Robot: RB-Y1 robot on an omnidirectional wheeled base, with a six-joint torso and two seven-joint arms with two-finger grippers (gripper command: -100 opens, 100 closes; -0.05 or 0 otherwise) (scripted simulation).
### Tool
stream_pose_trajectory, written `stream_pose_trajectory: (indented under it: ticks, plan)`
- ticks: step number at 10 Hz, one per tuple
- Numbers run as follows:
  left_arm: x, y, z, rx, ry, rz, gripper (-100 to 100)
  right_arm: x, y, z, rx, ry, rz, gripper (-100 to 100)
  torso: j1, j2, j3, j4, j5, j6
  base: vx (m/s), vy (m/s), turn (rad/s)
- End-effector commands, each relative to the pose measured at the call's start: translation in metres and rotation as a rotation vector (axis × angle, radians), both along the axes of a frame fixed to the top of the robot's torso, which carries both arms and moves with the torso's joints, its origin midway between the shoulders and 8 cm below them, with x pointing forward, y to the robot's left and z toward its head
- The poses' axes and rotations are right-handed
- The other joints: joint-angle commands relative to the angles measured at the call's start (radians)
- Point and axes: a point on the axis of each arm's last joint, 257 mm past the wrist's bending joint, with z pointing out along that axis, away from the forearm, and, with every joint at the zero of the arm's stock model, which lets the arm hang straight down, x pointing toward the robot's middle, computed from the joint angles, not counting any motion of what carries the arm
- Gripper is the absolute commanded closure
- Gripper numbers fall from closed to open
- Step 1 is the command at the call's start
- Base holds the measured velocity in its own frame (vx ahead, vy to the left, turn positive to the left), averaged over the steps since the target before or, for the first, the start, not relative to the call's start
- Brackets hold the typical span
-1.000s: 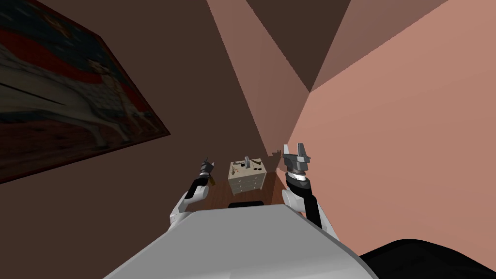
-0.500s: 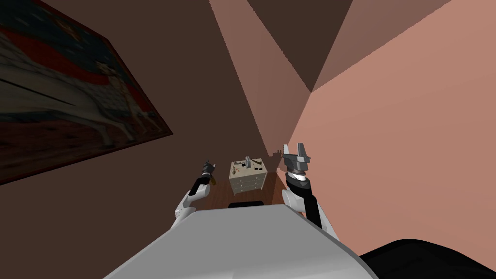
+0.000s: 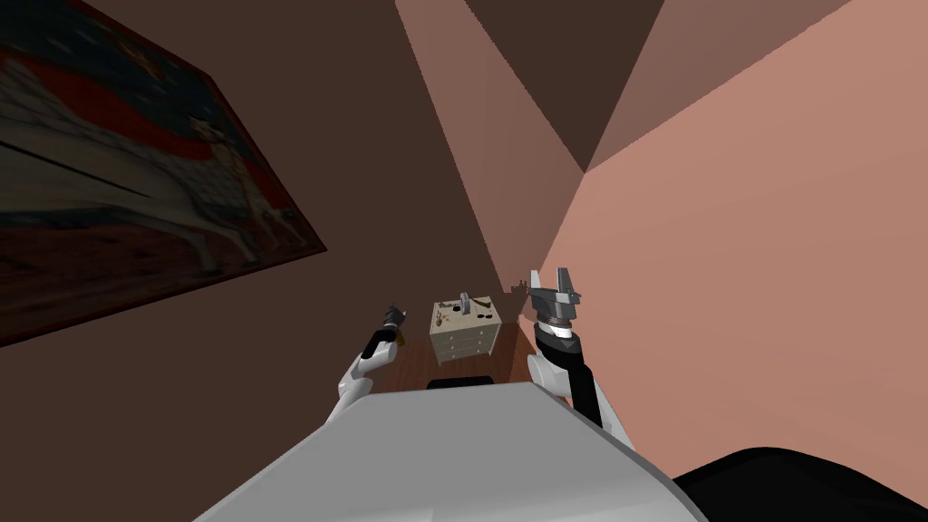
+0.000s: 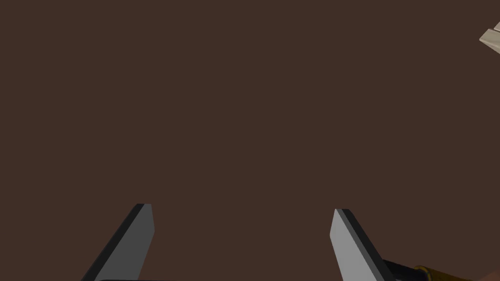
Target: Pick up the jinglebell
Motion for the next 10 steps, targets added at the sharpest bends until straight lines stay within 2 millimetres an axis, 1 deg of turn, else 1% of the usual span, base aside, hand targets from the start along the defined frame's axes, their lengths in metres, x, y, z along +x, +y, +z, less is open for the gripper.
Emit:
stream_pose_trajectory:
  ticks: [1,2,3,4,5,6,7,8,9,10]
  plan:
    - [-0.001,-0.001,-0.016,-0.019,0.035,0.005,-100,0.000,0.000,0.000,0.000,0.000,0.000,0,0.000,0.000,0.000,0.000,0.000,0.000,0.000,0.000,0.000]
    - [0.003,-0.004,-0.028,-0.048,0.065,0.007,-100,0.000,0.000,0.000,0.000,0.000,0.000,0,0.000,0.000,0.000,0.000,0.000,0.000,0.007,-0.002,0.018]
    - [0.000,-0.004,-0.034,-0.050,0.077,0.009,-100,0.000,0.000,0.000,0.000,0.000,0.000,0,0.000,0.000,0.000,0.000,0.000,0.000,0.007,-0.004,0.005]
    - [0.005,-0.009,-0.042,-0.077,0.099,0.008,-100,0.000,0.000,0.000,0.000,0.000,0.000,0,-0.001,0.000,0.000,0.000,0.000,0.000,0.010,-0.006,0.015]
    - [0.001,-0.008,-0.052,-0.081,0.119,0.012,-100,0.000,0.000,0.000,0.000,0.000,0.000,0,-0.001,0.000,0.000,0.000,0.000,0.000,0.010,-0.006,0.004]
    - [0.007,-0.014,-0.058,-0.105,0.137,0.008,-100,0.000,0.000,0.000,0.000,0.000,0.000,0,-0.001,0.000,0.000,0.000,0.000,0.000,0.010,-0.009,0.017]
    - [0.001,-0.013,-0.070,-0.110,0.162,0.013,-100,0.000,0.000,0.000,0.000,0.000,0.000,0,-0.001,0.000,0.000,0.000,0.000,0.000,0.010,-0.009,0.003]
    - [0.002,-0.020,-0.083,-0.137,0.196,0.012,-100,0.000,0.000,0.000,0.000,0.000,0.000,0,-0.001,0.000,0.000,0.000,0.000,0.000,0.015,-0.010,0.013]
    - [0.000,-0.020,-0.087,-0.139,0.205,0.013,-100,0.000,0.000,0.000,0.000,0.000,0.000,0,-0.001,-0.001,0.000,0.000,0.000,0.000,0.014,-0.009,0.008]
    - [-0.001,-0.028,-0.103,-0.166,0.246,0.012,-100,0.000,0.000,0.000,0.000,0.000,0.000,0,-0.001,-0.001,0.000,0.000,0.000,0.000,0.018,-0.011,0.011]
